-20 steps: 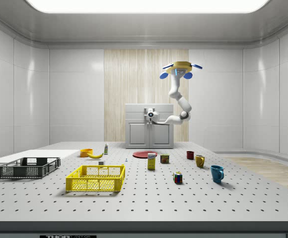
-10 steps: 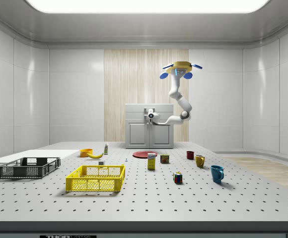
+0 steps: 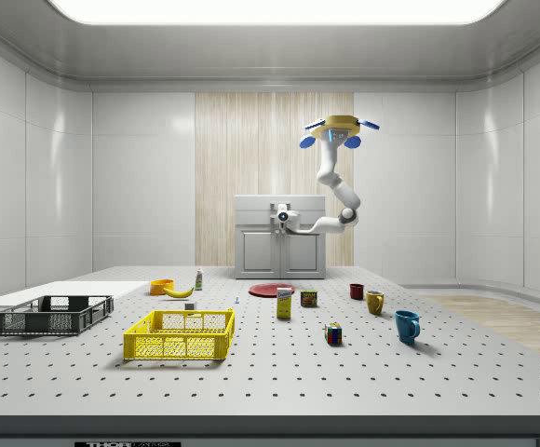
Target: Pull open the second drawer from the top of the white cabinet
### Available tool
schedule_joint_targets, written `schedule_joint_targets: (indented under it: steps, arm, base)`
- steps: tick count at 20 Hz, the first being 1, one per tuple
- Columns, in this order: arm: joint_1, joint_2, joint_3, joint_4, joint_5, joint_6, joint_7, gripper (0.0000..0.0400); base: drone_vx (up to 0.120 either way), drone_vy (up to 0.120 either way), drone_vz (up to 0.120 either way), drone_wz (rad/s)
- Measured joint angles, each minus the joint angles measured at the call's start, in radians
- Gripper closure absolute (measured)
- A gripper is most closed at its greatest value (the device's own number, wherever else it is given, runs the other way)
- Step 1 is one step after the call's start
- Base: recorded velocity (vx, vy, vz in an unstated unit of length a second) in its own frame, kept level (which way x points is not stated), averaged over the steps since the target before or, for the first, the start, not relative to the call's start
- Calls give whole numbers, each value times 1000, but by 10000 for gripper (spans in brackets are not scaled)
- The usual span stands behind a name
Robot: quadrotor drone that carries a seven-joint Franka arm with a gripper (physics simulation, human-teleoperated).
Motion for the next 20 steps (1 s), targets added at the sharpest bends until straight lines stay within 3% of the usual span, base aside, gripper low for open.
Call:
schedule_joint_targets:
  steps: [6,8,11,13,14,15,20]
  arm:
    - [-15,-6,-14,-7,-6,-22,-14,270]
    - [-20,-16,-14,-1,-34,-25,17,220]
    - [-27,-18,-30,-9,-31,-41,-12,260]
    - [-29,-32,-34,-3,-59,-43,52,219]
    - [-29,-33,-39,-5,-62,-46,45,227]
    - [-31,-43,-40,2,-82,-49,103,178]
    - [-32,-53,-78,-9,-103,-70,63,229]
  base:
    - [0,0,0,0]
    - [0,0,0,0]
    - [0,0,0,0]
    - [0,0,0,0]
    - [0,0,0,0]
    - [0,0,0,0]
    - [0,0,0,0]
